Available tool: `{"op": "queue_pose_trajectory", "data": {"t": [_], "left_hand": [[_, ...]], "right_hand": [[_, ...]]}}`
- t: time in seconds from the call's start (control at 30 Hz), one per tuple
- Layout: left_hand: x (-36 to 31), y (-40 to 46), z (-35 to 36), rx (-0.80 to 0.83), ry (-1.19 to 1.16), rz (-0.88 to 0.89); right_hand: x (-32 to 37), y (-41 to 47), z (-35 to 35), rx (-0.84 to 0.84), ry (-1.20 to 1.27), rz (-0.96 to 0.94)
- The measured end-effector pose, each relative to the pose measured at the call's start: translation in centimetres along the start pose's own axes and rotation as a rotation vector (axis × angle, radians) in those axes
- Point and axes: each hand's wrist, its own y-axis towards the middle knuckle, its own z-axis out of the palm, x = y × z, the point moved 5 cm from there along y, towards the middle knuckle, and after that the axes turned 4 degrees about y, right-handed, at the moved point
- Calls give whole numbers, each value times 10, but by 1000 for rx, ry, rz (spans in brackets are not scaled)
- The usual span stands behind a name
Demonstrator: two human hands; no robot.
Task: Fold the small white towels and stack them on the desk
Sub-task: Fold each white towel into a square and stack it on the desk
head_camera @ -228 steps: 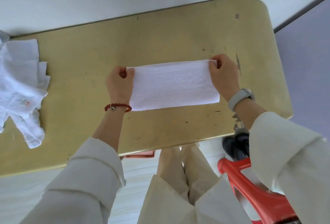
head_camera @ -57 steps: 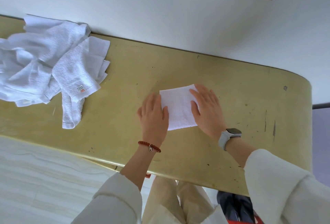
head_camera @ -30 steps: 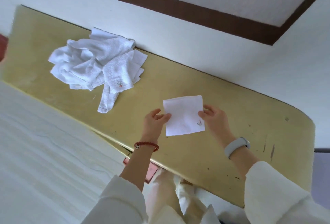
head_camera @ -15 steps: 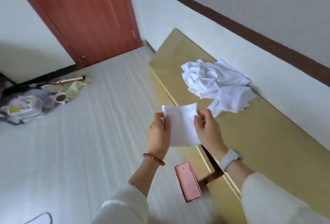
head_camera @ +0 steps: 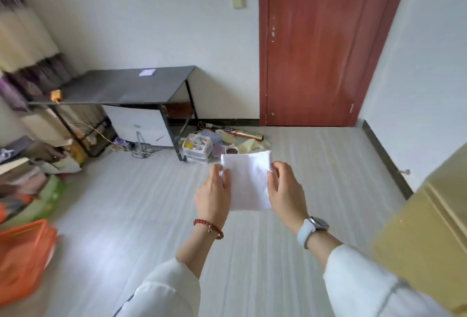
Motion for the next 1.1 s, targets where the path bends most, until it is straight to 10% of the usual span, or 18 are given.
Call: {"op": "queue_pose_trajectory", "data": {"t": [1.1], "left_hand": [[582, 756, 16, -104, -150, -499]], "right_hand": [[198, 606, 802, 515, 315, 15]]}}
